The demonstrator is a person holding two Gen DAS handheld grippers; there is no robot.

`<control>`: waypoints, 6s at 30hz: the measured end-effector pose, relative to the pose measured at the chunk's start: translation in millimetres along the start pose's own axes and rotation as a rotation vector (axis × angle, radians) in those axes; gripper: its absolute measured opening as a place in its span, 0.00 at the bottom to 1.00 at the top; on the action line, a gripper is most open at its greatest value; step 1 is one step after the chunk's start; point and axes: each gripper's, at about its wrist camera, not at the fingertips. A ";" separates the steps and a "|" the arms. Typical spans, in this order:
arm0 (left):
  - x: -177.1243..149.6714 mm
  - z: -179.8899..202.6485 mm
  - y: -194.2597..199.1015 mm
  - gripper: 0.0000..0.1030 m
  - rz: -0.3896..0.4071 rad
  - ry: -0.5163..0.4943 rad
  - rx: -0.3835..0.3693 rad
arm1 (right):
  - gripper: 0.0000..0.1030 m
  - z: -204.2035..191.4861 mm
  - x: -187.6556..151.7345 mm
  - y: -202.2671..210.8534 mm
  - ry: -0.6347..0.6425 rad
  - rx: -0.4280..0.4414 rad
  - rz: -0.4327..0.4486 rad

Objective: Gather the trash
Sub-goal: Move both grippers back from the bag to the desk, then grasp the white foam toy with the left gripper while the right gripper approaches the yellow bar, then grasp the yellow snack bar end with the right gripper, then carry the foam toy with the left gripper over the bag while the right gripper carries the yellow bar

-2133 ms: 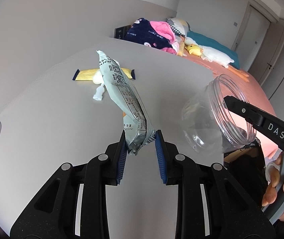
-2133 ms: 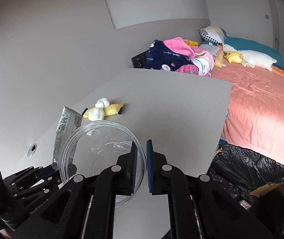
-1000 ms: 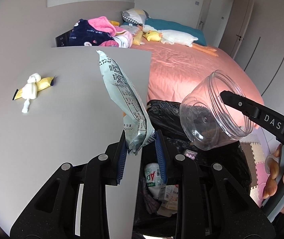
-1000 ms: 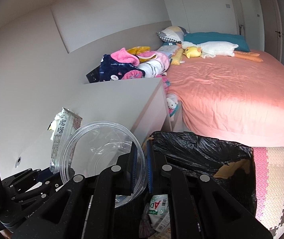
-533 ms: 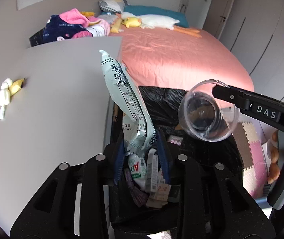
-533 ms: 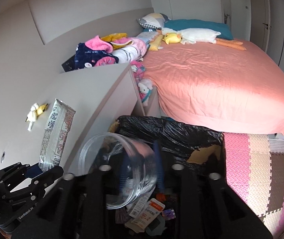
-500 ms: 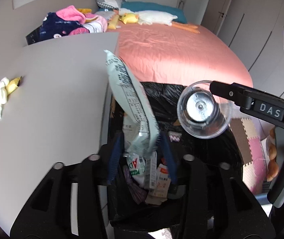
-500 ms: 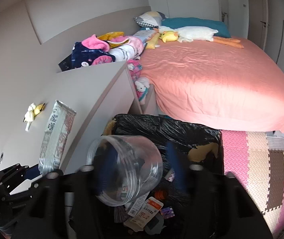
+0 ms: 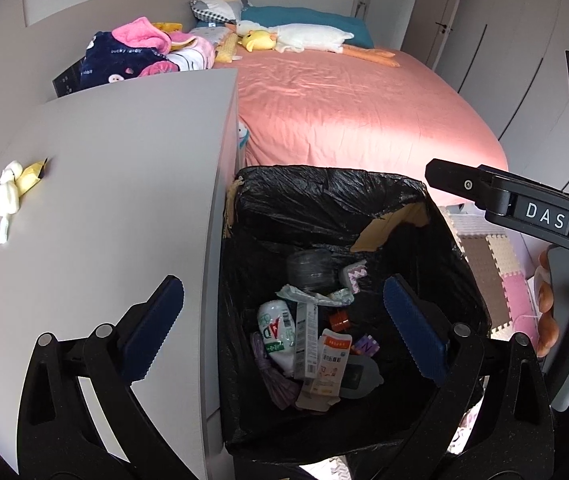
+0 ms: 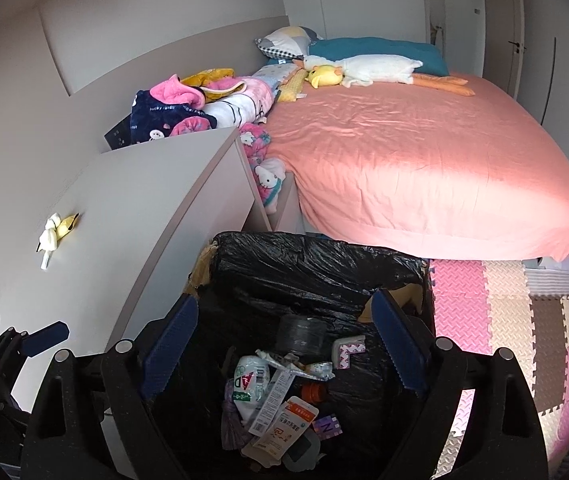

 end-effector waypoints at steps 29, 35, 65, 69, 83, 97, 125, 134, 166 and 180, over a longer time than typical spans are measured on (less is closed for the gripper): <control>-7.4 -110.1 12.9 0.94 0.028 0.161 0.120 | 0.86 -101.5 15.1 -35.7 0.112 0.122 -0.001; -7.2 -142.8 14.3 0.94 0.034 0.217 0.155 | 0.86 -129.5 21.3 -47.9 0.145 0.162 0.000; 34.9 -264.4 -1.5 0.94 0.094 0.343 0.291 | 0.86 -230.9 81.3 -118.9 0.253 0.257 0.005; 41.6 -273.8 -8.0 0.90 0.092 0.339 0.305 | 0.86 -242.3 88.8 -127.4 0.272 0.266 0.008; 63.5 -303.9 -27.2 0.75 0.092 0.338 0.322 | 0.86 -275.7 106.0 -151.0 0.329 0.294 0.021; 63.7 -320.0 -28.5 0.33 0.086 0.332 0.338 | 0.86 -315.5 112.4 -158.4 0.424 0.315 0.028; 28.6 -386.9 28.3 0.33 0.125 0.483 0.400 | 0.75 -427.1 85.4 -195.6 0.742 0.350 -0.032; 28.9 -384.7 27.0 0.33 0.119 0.476 0.394 | 0.39 -428.3 79.7 -205.9 0.781 0.312 -0.084; 12.5 -294.4 36.0 0.33 0.146 0.408 0.308 | 0.30 -321.2 65.4 -136.6 0.494 0.364 -0.064; 3.5 -244.6 44.7 0.33 0.154 0.363 0.271 | 0.30 -276.6 44.2 -98.4 0.420 0.383 -0.046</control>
Point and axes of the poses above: each gripper's, at about its wrist camera, not at the fingertips, and y roughly against the way its jaws point, z to its right, x to its top, and after that the axes turned 5 degrees about y, right-handed
